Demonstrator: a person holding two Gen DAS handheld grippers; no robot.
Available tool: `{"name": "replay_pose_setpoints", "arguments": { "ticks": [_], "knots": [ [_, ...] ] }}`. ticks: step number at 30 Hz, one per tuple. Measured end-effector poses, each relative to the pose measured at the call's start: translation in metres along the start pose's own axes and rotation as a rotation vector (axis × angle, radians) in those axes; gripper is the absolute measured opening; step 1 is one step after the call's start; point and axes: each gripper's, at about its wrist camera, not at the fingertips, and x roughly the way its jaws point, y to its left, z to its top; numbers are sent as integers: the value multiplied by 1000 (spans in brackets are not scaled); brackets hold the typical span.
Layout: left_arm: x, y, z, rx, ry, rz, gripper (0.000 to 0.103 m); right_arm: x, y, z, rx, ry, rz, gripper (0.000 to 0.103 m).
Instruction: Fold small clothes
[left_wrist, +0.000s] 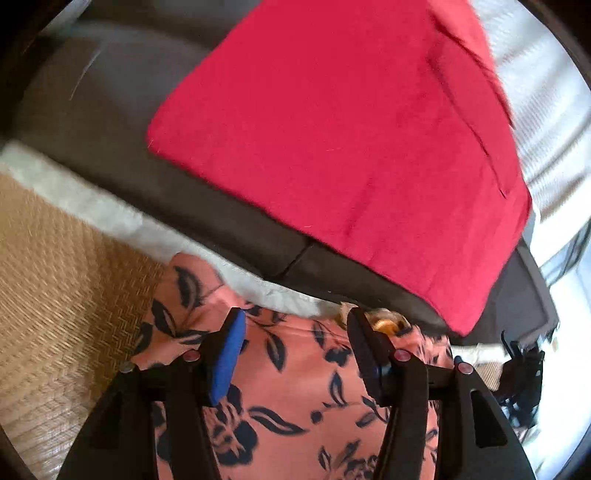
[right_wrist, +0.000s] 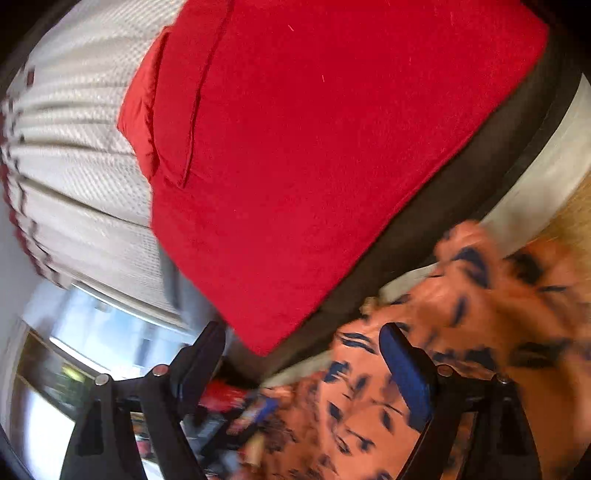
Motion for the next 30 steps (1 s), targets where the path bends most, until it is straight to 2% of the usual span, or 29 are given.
{"name": "replay_pose_setpoints", "arguments": {
  "ticks": [2, 3, 6, 10, 13, 15, 17, 19, 23, 30],
  "knots": [
    [-7, -21, -7, 78, 10, 11, 60, -17, 11, -4, -71, -9, -92, 79],
    [-10, -35, -15, 134, 16, 17, 63, -25, 19, -11, -126, -7, -183, 78],
    [-8, -67, -45, 248, 55, 31, 66, -33, 27, -26, -214, 18, -352, 73],
    [3, -91, -90, 340, 140, 61, 67, -45, 22, -67, -339, 65, -611, 73],
    [8, -92, -114, 371, 180, 134, 68, -44, 20, -88, -401, 94, -704, 72],
    [19, -91, -131, 403, 202, 215, 68, -39, 14, -99, -434, 121, -761, 72],
    [26, -88, -145, 436, 221, 261, 68, -37, 10, -111, -520, 124, -792, 72],
    [23, -85, -153, 473, 204, 279, 69, -37, 10, -120, -578, 146, -818, 73],
    [5, -69, -160, 419, 205, 260, 69, -51, 5, -130, -541, 152, -791, 73],
    [-17, -58, -179, 390, 206, 261, 69, -67, -1, -147, -549, 178, -797, 73]
  ]
}}
